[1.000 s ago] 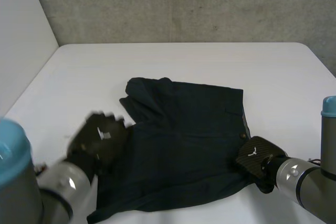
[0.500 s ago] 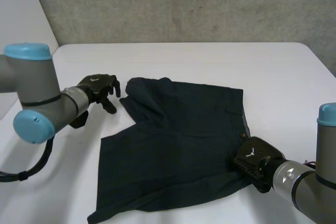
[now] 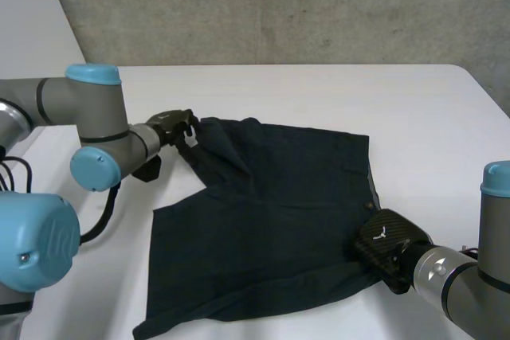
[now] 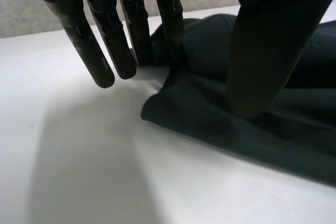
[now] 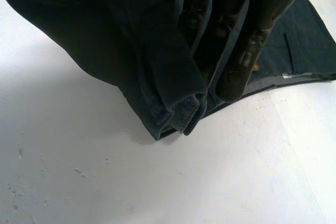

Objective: Fold the shorts.

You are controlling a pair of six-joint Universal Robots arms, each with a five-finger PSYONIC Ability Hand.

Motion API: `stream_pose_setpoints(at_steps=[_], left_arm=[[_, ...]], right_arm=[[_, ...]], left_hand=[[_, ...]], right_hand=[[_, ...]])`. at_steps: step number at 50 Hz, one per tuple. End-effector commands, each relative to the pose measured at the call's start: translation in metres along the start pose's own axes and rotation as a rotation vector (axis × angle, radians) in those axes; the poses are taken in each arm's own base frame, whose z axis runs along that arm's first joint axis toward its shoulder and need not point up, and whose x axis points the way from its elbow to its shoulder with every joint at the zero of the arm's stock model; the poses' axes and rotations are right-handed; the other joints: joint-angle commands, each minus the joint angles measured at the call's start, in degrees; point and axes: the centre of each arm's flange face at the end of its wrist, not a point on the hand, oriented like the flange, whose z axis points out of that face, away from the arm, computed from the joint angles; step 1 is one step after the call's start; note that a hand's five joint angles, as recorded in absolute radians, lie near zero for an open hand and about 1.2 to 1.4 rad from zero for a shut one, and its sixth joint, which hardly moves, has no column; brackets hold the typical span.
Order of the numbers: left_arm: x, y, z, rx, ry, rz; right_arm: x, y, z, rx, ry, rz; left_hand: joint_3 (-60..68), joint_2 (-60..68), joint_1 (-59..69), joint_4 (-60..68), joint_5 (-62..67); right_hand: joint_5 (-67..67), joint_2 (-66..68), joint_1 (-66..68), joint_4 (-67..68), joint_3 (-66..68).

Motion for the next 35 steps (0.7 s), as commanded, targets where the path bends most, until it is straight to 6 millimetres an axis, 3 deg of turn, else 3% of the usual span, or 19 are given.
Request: stream_pose_setpoints(at_steps=[1,13,17,18,21,25,35], left_arm=[[0.004,0.005,0.002,-0.015,0.011,0.004],[0.024,0.001,0.002,0.015,0.054,0.033],[0.026,0.001,0.003,0.018,0.056,0.034],[0.026,0.002,0.003,0.015,0.052,0.038],[0.027,0.002,0.003,0.014,0.046,0.039],[0.021,0.0,0.0,0.009,-0.008,0.041],[0.022,-0.047,-0.039,0.04,-0.086,0.168]], right_arm=[[0.0,0.0,0.001,0.004,0.005,-0.001],[-0.003,0.003,0.004,-0.006,-0.009,0.001],[-0.003,0.004,0.004,-0.008,-0.009,0.003],[-0.003,0.004,0.004,-0.008,-0.009,0.003],[-0.004,0.004,0.005,-0.009,-0.01,0.003],[-0.005,0.006,0.007,-0.012,-0.016,0.003],[-0.006,0.006,0.007,-0.012,-0.018,0.001]], left_hand=[[3.91,4.23,3.74,4.29,4.49],[7.09,7.41,6.92,7.48,7.68],[21.69,22.01,21.53,22.08,22.28],[31.89,32.21,31.73,32.28,32.48],[44.91,45.24,44.75,45.3,45.5],[45.77,46.09,45.6,46.16,46.36],[45.77,46.09,45.6,46.16,46.36]], right_hand=[[13.42,12.46,23.37,11.75,11.5],[13.42,12.46,23.37,11.75,11.5],[13.42,12.46,23.37,11.75,11.5],[13.42,12.46,23.37,11.75,11.5],[13.42,12.46,23.37,11.75,11.5],[13.42,12.46,23.37,11.75,11.5],[13.42,12.46,23.37,11.75,11.5]])
